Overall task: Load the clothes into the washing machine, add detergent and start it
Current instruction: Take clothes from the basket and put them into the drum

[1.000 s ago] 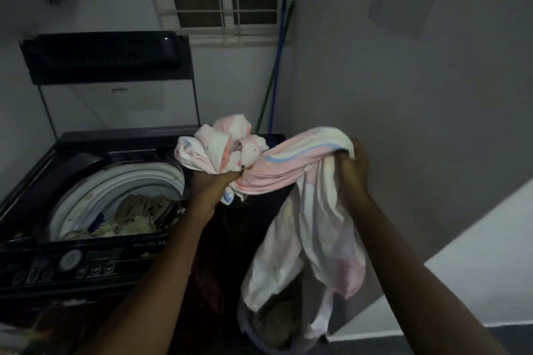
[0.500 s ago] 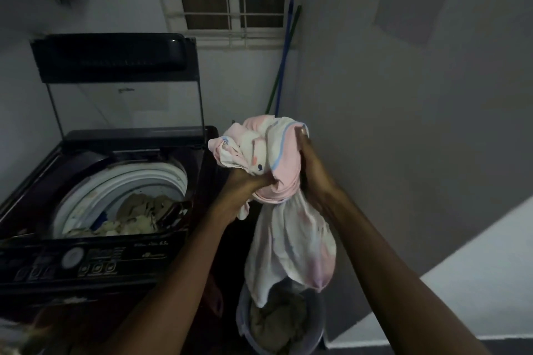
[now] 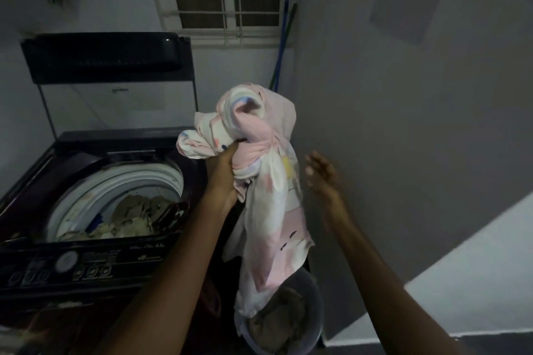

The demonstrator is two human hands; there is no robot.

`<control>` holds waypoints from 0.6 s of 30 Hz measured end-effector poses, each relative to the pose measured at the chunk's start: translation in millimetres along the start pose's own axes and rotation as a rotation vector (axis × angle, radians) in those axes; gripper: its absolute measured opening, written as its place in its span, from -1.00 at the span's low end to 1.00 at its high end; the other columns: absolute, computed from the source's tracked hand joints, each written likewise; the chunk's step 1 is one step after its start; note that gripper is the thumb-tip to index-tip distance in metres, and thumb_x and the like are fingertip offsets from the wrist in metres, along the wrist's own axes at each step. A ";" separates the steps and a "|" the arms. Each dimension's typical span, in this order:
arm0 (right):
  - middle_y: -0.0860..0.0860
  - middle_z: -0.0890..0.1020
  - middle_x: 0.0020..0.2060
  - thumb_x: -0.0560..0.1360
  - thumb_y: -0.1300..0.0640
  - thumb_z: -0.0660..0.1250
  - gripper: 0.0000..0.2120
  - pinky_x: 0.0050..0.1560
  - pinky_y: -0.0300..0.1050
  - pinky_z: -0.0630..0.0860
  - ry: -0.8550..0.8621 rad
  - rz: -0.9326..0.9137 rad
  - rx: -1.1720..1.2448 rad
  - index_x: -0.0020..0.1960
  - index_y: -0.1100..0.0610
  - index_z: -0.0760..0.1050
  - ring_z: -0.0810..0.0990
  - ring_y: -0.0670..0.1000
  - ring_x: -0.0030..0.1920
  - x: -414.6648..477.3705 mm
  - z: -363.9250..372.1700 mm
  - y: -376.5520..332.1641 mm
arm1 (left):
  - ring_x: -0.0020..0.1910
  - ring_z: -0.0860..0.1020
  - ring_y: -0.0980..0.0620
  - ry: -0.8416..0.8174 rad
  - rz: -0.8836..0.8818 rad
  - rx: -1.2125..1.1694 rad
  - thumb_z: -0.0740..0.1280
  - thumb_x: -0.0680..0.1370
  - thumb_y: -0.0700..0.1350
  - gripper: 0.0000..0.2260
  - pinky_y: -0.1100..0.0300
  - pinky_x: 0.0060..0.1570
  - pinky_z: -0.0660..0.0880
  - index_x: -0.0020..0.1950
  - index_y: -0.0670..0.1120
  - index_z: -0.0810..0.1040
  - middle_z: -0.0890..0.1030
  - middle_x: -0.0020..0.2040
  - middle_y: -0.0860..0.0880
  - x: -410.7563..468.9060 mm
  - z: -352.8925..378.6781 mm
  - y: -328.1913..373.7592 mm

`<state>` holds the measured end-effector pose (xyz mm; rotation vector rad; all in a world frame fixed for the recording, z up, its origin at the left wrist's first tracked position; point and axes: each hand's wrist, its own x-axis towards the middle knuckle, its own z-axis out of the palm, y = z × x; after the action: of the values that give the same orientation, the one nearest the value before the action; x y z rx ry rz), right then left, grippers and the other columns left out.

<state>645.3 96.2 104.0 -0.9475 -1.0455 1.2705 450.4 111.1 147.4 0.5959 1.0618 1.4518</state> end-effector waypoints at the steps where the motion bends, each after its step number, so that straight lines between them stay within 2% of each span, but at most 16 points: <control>1: -0.04 0.39 0.35 0.25 -0.01 0.48 -0.20 0.11 -0.29 0.46 -0.060 0.011 -0.132 0.41 0.08 0.26 0.45 -0.07 0.29 -3.0 -3.3 12.5 | -0.04 0.64 -0.07 0.018 0.075 -0.038 0.45 0.38 0.05 -0.67 0.02 -0.01 0.59 0.02 -0.13 0.57 0.71 -0.10 -0.06 -0.7 1.7 6.9; 2: -0.06 0.28 0.42 0.17 -0.11 0.54 0.01 0.10 -0.28 0.47 -0.159 0.019 -0.255 0.48 0.06 0.13 0.37 -0.02 0.38 -9.1 -8.1 28.4 | 0.01 0.64 -0.08 0.029 0.114 -0.066 0.47 0.36 0.04 -0.62 0.00 0.10 0.57 0.05 -0.16 0.58 0.68 0.00 -0.11 5.9 1.5 9.8; 3: -0.07 0.22 0.46 0.10 -0.18 0.58 0.17 0.08 -0.24 0.50 -0.237 0.059 -0.384 0.52 0.05 0.02 0.33 0.00 0.42 -15.6 -7.2 39.5 | 0.00 0.64 -0.05 0.031 0.093 -0.071 0.41 0.45 0.01 -0.69 -0.03 0.18 0.52 0.07 -0.17 0.56 0.67 0.02 -0.11 2.2 4.5 15.1; 4: -0.09 0.23 0.46 0.08 -0.15 0.61 0.23 0.11 -0.23 0.51 -0.305 0.068 -0.495 0.54 0.04 -0.03 0.32 -0.05 0.43 -16.5 -7.8 54.7 | -0.06 0.64 0.00 0.022 0.037 -0.069 0.27 0.59 -0.04 -0.79 -0.02 0.18 0.50 0.08 -0.17 0.54 0.67 -0.05 -0.07 5.8 6.7 14.3; 5: -0.15 0.28 0.42 0.13 -0.07 0.63 0.16 0.21 -0.25 0.47 -0.329 0.045 -0.576 0.52 0.03 0.01 0.33 -0.17 0.40 -18.1 -4.3 66.7 | -0.12 0.63 0.03 0.034 0.007 -0.072 0.15 0.66 -0.08 -0.78 0.03 0.09 0.51 0.11 -0.16 0.52 0.66 -0.10 -0.04 6.6 6.8 12.0; 6: -0.20 0.37 0.35 0.21 0.00 0.61 -0.02 0.26 -0.28 0.42 -0.338 0.019 -0.651 0.47 -0.02 0.13 0.36 -0.26 0.35 -14.6 -0.5 78.5 | -0.10 0.63 0.01 0.032 -0.009 -0.059 0.10 0.67 -0.08 -0.75 0.06 0.03 0.51 0.15 -0.16 0.51 0.65 -0.11 -0.03 10.7 5.5 6.1; 7: -0.18 0.48 0.26 0.28 -0.02 0.57 -0.23 0.26 -0.21 0.45 -0.291 0.031 -0.700 0.39 -0.08 0.28 0.45 -0.23 0.29 -11.6 4.0 85.7 | -0.02 0.61 -0.04 0.031 -0.021 -0.038 0.11 0.67 -0.08 -0.76 0.05 0.05 0.51 0.17 -0.14 0.51 0.64 -0.06 -0.05 4.1 6.9 8.3; 8: -0.12 0.59 0.15 0.32 -0.09 0.50 -0.45 0.19 -0.07 0.52 -0.208 0.064 -0.721 0.27 -0.13 0.42 0.55 -0.11 0.21 -7.5 6.2 94.2 | 0.07 0.59 -0.04 0.020 0.003 0.020 0.11 0.67 -0.10 -0.79 0.03 0.14 0.49 0.14 -0.13 0.51 0.64 -0.02 -0.04 4.2 3.5 6.5; 9: -0.05 0.66 0.03 0.33 -0.11 0.43 -0.60 0.08 0.01 0.56 -0.136 0.107 -0.708 0.15 -0.10 0.52 0.63 -0.01 0.10 -2.8 5.1 96.9 | 0.08 0.59 0.03 0.012 0.013 0.009 0.10 0.68 -0.15 -0.81 0.03 0.22 0.45 0.10 -0.12 0.50 0.65 -0.02 0.01 2.6 0.5 7.5; 10: -0.04 0.69 -0.10 0.35 -0.04 0.41 -0.69 -0.03 -0.02 0.59 -0.057 0.128 -0.633 0.08 -0.01 0.58 0.66 -0.02 -0.03 -1.3 -1.8 95.3 | 0.00 0.60 0.10 0.042 0.043 0.034 0.11 0.68 -0.18 -0.83 0.04 0.26 0.44 0.08 -0.11 0.50 0.65 -0.04 0.05 6.3 -6.3 7.5; 12: -0.17 0.64 -0.43 0.43 0.17 0.40 -0.84 -0.31 -0.31 0.53 0.122 0.155 -0.455 -0.01 0.19 0.56 0.59 -0.27 -0.36 -0.3 -15.4 73.2 | -0.08 0.60 0.03 0.121 0.037 0.042 0.20 0.65 -0.13 -0.86 -0.03 0.23 0.48 0.13 -0.13 0.49 0.62 -0.01 -0.05 2.9 -20.7 14.1; 13: -0.21 0.57 -0.55 0.45 0.17 0.37 -0.91 -0.44 -0.40 0.45 0.181 0.164 -0.411 -0.09 0.19 0.53 0.51 -0.32 -0.49 -5.2 -22.5 47.5 | -0.05 0.61 -0.10 0.165 0.058 0.042 0.27 0.61 -0.11 -0.82 -0.11 0.23 0.48 0.15 -0.17 0.52 0.62 0.03 -0.14 0.8 -28.1 16.1; 15: -0.17 0.55 -0.58 0.43 0.17 0.29 -0.93 -0.53 -0.40 0.40 0.293 0.151 -0.387 -0.23 0.08 0.48 0.46 -0.30 -0.57 9.3 -22.7 10.7 | 0.13 0.58 -0.31 0.203 0.176 0.082 0.46 0.44 -0.09 -0.59 -0.24 0.28 0.44 0.19 -0.30 0.56 0.61 0.17 -0.29 7.2 -45.6 14.8; 16: -0.10 0.58 -0.54 0.45 0.26 0.27 -0.83 -0.52 -0.38 0.42 0.311 0.126 -0.355 -0.27 0.04 0.47 0.48 -0.28 -0.56 17.7 -29.8 1.9 | 0.16 0.59 -0.28 0.206 0.208 0.130 0.51 0.34 -0.08 -0.49 -0.19 0.26 0.48 0.21 -0.30 0.58 0.61 0.19 -0.27 8.2 -50.0 12.5; 17: -0.05 0.59 -0.50 0.43 0.32 0.27 -0.76 -0.49 -0.37 0.45 0.314 0.058 -0.378 -0.32 0.05 0.50 0.52 -0.27 -0.52 22.5 -36.0 -7.2 | 0.13 0.63 -0.17 0.196 0.219 0.183 0.54 0.29 -0.11 -0.48 -0.05 0.20 0.55 0.20 -0.27 0.59 0.63 0.18 -0.20 7.9 -50.5 10.0; 18: -0.04 0.61 -0.45 0.40 0.33 0.27 -0.75 -0.43 -0.35 0.47 0.399 0.065 -0.485 -0.33 0.05 0.55 0.57 -0.24 -0.44 39.3 -28.1 -21.7 | 0.07 0.66 -0.05 0.158 0.224 0.234 0.53 0.31 -0.18 -0.55 0.12 0.09 0.60 0.17 -0.23 0.60 0.64 0.17 -0.12 5.7 -46.4 6.9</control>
<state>678.5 134.1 120.4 -1.5434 -1.0238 0.8353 406.6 104.8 131.0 0.7972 1.3356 1.6004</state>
